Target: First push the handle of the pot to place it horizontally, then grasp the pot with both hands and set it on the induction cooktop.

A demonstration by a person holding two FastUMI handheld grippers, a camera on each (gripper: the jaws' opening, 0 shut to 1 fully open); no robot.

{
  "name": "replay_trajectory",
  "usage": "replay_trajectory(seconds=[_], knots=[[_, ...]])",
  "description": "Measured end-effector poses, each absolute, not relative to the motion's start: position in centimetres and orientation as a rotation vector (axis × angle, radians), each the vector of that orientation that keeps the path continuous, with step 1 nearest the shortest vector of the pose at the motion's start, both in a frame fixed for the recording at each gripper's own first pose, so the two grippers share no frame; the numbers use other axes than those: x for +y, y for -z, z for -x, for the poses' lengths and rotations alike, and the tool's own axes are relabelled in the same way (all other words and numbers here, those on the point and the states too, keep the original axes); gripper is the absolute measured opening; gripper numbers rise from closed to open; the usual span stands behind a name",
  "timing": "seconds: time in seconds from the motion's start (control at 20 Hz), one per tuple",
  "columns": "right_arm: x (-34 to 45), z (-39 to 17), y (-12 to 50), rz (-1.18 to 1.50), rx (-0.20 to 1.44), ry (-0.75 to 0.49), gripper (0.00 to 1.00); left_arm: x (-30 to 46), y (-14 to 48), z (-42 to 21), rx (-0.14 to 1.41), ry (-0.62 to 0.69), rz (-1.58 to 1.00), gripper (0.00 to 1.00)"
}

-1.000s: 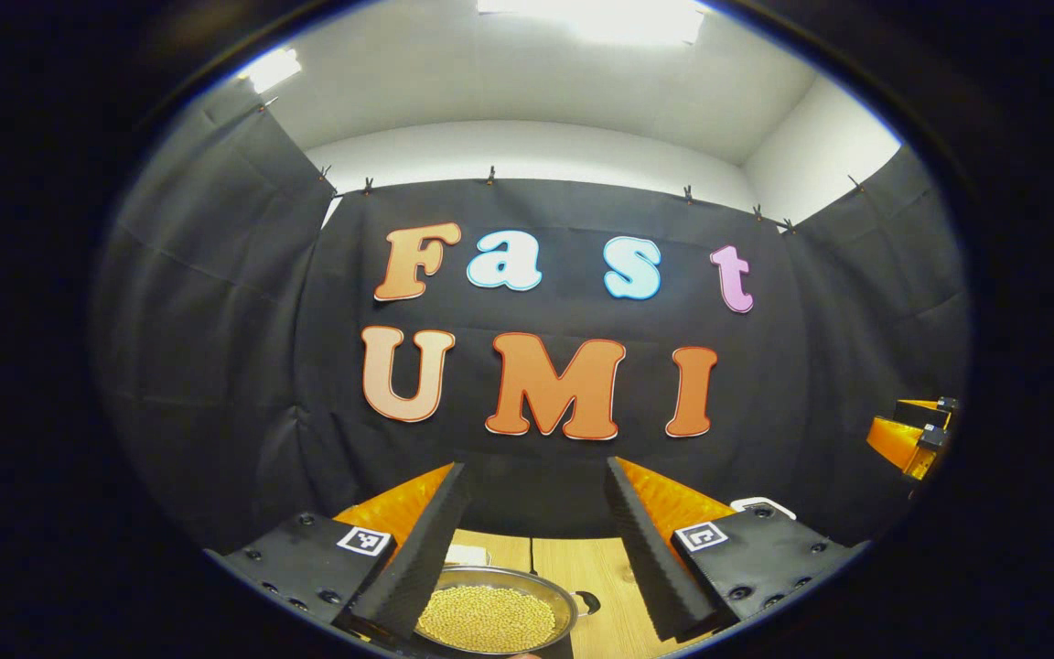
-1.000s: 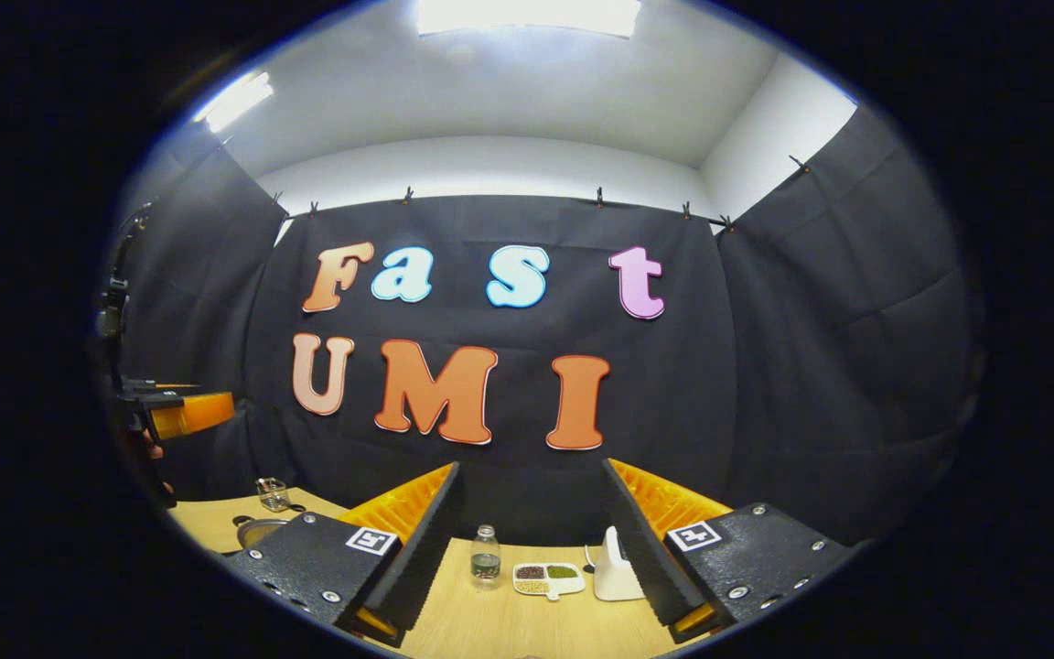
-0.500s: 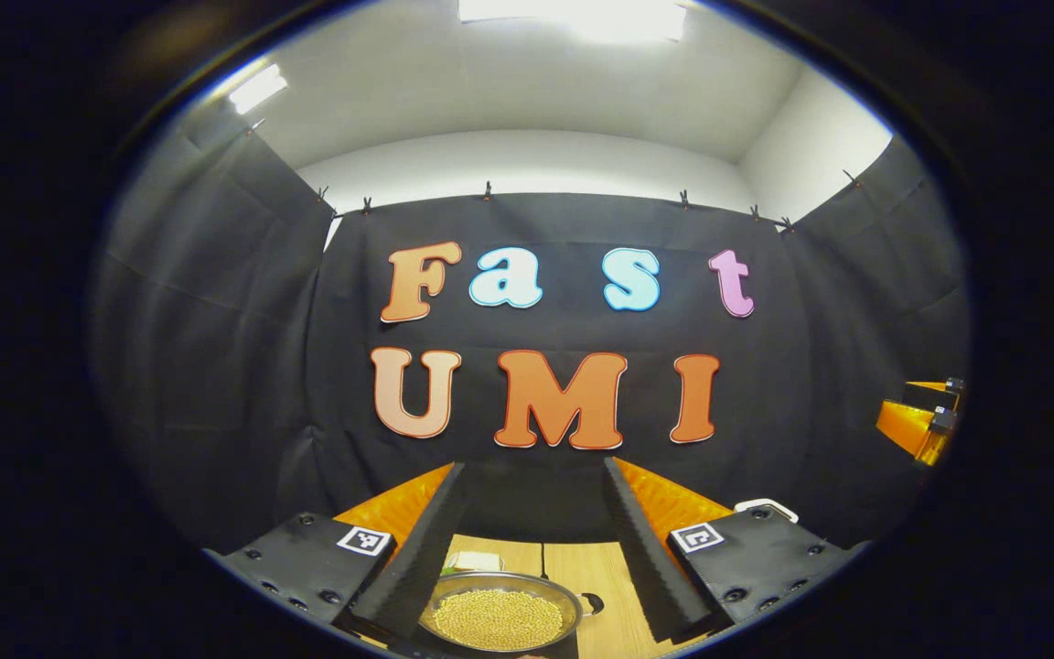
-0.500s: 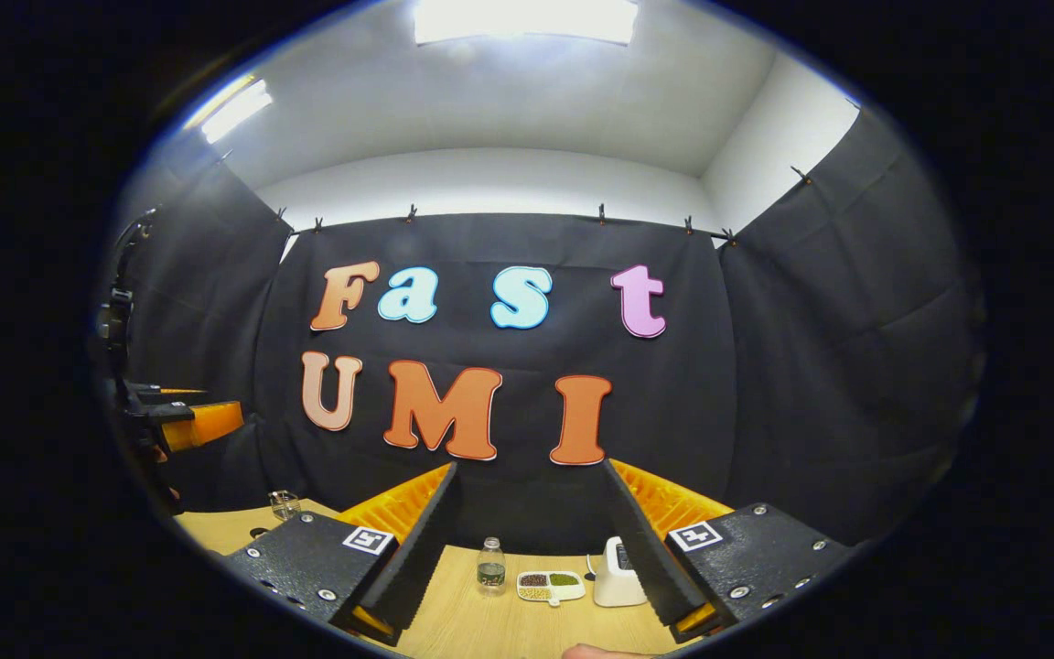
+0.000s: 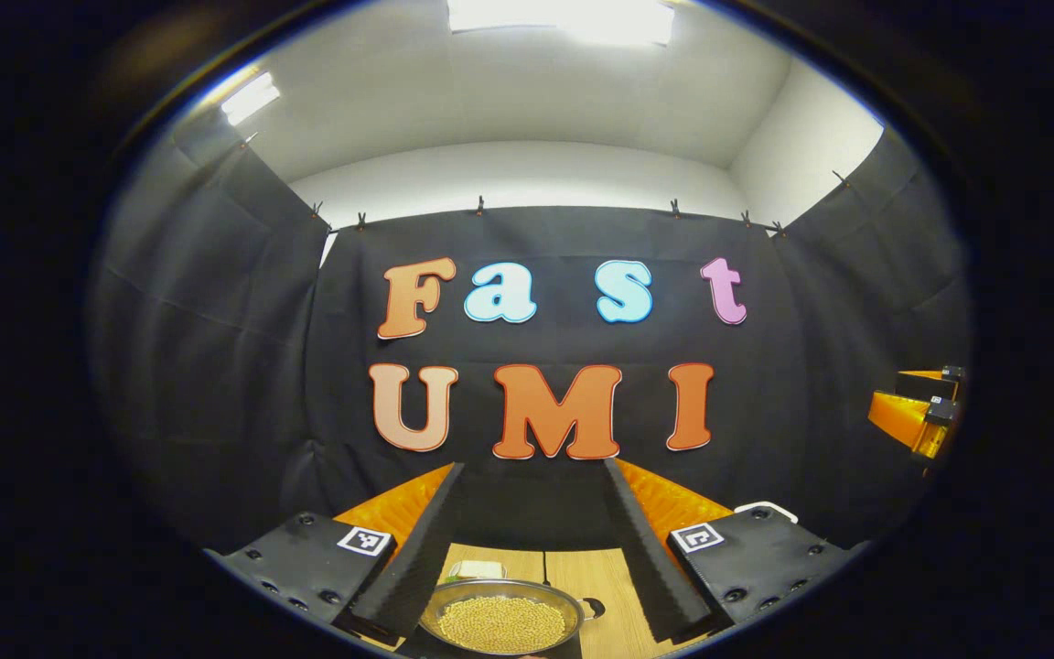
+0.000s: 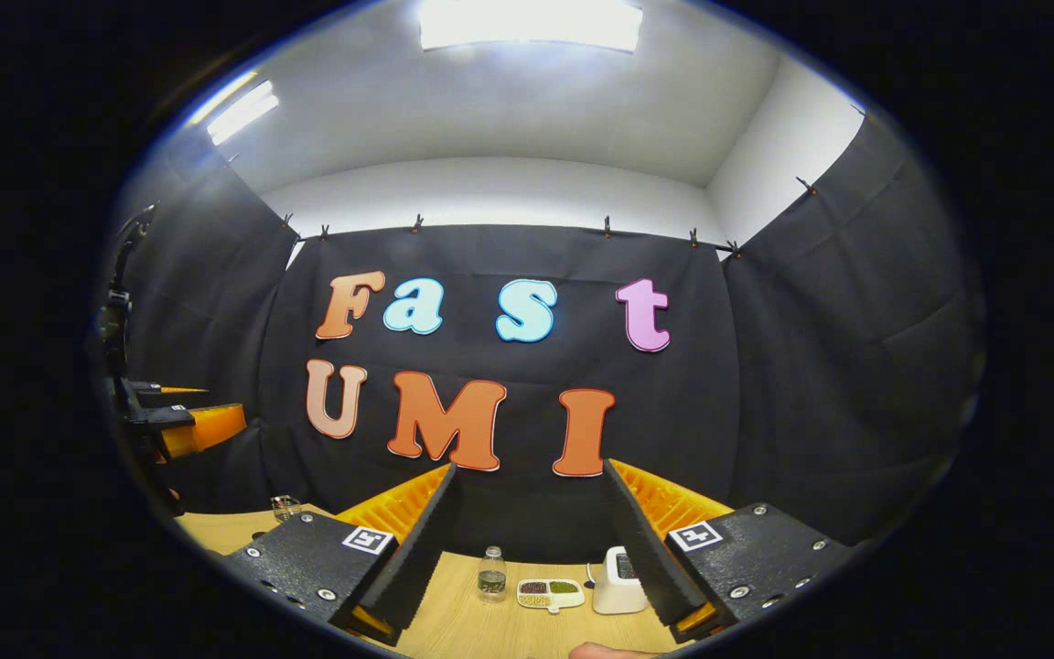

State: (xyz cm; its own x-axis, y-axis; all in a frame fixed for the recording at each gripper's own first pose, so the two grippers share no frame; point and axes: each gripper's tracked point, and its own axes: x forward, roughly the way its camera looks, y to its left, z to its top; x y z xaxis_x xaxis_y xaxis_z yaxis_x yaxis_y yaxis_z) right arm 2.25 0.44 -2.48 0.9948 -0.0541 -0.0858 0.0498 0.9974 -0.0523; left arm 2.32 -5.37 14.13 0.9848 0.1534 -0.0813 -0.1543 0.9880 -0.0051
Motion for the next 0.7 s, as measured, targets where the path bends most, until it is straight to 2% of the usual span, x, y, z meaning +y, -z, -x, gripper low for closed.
replay_trajectory(seconds=[0.15, 0.2, 0.25, 0.3, 0.5, 0.55, 0.6, 0.65, 0.7], knots=[[0.7, -2.0, 2.2, 0.039, 0.090, 0.045, 0.94, -5.0, -14.3, -2.1, 0.075, -0.157, 0.005, 0.99], [0.9, -1.9, 2.1, 0.040, 0.087, 0.036, 0.94, -5.0, -14.4, -2.0, 0.074, -0.159, 0.001, 0.93], [1.2, -1.8, 1.9, 0.041, 0.084, 0.028, 0.94, -4.8, -14.5, -1.8, 0.072, -0.160, -0.002, 0.93], [1.5, -1.6, 1.8, 0.042, 0.081, 0.023, 0.94, -4.6, -14.7, -1.7, 0.069, -0.162, -0.003, 0.98], [2.7, -1.9, 1.3, 0.052, 0.051, 0.020, 0.94, -4.5, -15.0, -1.4, 0.055, -0.167, -0.020, 0.98], [2.8, -1.8, 1.2, 0.054, 0.049, 0.018, 0.97, -4.3, -15.1, -1.3, 0.055, -0.174, -0.029, 0.98], [3.0, -1.9, 1.3, 0.055, 0.052, 0.018, 0.94, -4.2, -15.3, -1.1, 0.055, -0.182, -0.034, 0.98], [3.1, -1.9, 1.3, 0.059, 0.058, 0.018, 0.97, -4.2, -15.5, -1.0, 0.053, -0.187, -0.034, 0.98], [3.0, -1.8, 1.4, 0.064, 0.062, 0.019, 0.94, -4.1, -15.5, -0.8, 0.056, -0.186, -0.034, 0.98]])
